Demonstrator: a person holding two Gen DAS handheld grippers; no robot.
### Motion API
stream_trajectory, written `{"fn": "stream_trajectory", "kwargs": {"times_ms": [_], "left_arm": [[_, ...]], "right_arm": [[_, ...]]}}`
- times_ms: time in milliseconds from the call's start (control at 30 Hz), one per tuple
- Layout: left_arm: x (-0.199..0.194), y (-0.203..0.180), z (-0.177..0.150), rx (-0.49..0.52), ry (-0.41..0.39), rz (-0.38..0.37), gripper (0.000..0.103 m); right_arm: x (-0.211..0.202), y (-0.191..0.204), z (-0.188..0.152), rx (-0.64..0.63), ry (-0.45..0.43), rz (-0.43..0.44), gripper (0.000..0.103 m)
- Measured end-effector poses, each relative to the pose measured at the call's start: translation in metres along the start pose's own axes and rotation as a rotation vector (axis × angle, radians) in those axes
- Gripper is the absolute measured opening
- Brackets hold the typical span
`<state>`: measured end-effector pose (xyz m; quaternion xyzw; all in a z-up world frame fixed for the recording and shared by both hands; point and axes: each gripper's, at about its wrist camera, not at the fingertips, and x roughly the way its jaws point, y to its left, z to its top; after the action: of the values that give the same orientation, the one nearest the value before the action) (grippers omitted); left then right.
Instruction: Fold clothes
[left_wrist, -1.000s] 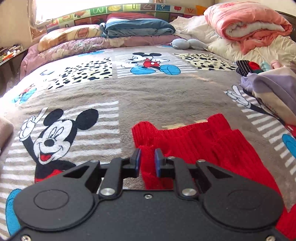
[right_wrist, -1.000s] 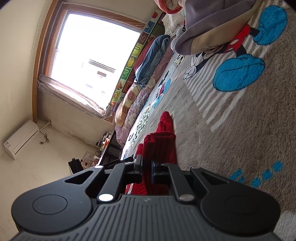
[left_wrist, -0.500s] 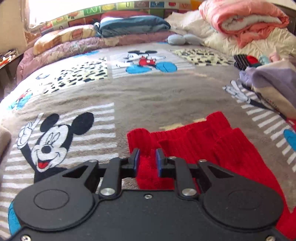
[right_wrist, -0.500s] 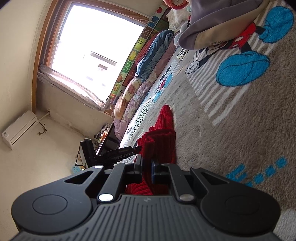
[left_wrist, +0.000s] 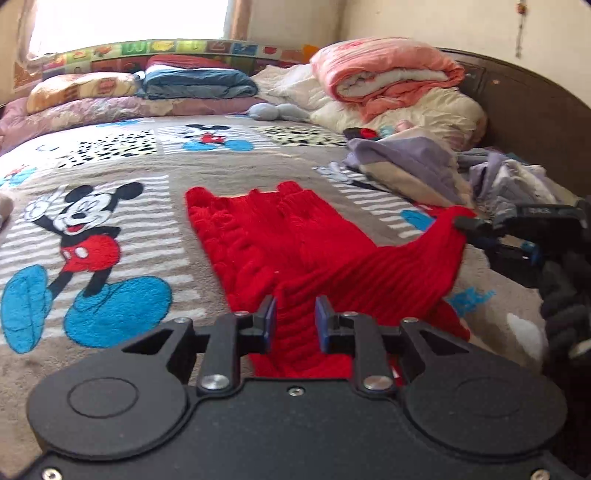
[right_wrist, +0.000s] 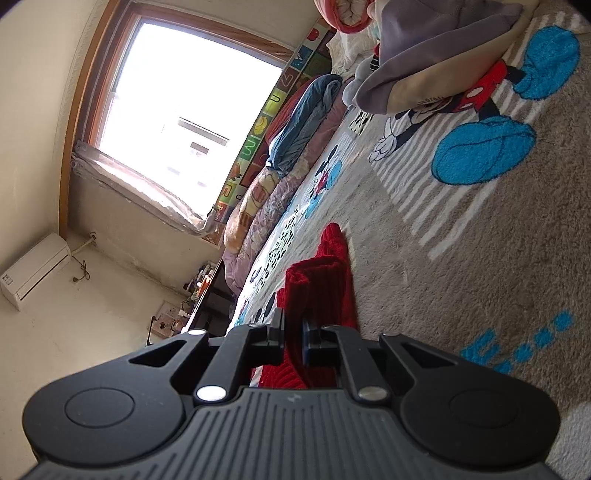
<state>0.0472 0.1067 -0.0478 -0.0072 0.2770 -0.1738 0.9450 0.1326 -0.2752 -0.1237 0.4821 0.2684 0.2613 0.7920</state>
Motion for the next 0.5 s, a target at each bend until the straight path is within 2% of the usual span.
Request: {"fn": "stream_trajectory", "kwargs": {"times_ms": [33,67,100,233,333,500], "left_arm": [[-0.006,-0.002,-0.001,0.027,-0.019,-0.044,0.062],[-0.010,-0.006,-0.002,0.058,-0.033,-0.068,0.067],[-0.011,-0.010,-0.004,0.095,-0.032,-0.075,0.068],[0.000,-0.020,-0.016,0.186,0.035,-0.100,0.066],[0.012,-0.022,-0.026,0.197,0.092,-0.127,0.058],[0.025,-0.021,-0.042,0.194,0.156,-0.182,0.057]], "right_arm": [[0.002,0.003,0.003,0.009,0.001,-0.007,0.011],[0.005,0.009,0.006,0.006,0.007,-0.021,0.011],[0.009,0.015,0.008,0.002,0.015,-0.036,0.011],[0.030,0.047,0.017,-0.043,0.039,-0.078,0.011],[0.053,0.074,0.023,-0.085,0.054,-0.095,0.011],[0.099,0.119,0.029,-0.171,0.087,-0.141,0.011]]}}
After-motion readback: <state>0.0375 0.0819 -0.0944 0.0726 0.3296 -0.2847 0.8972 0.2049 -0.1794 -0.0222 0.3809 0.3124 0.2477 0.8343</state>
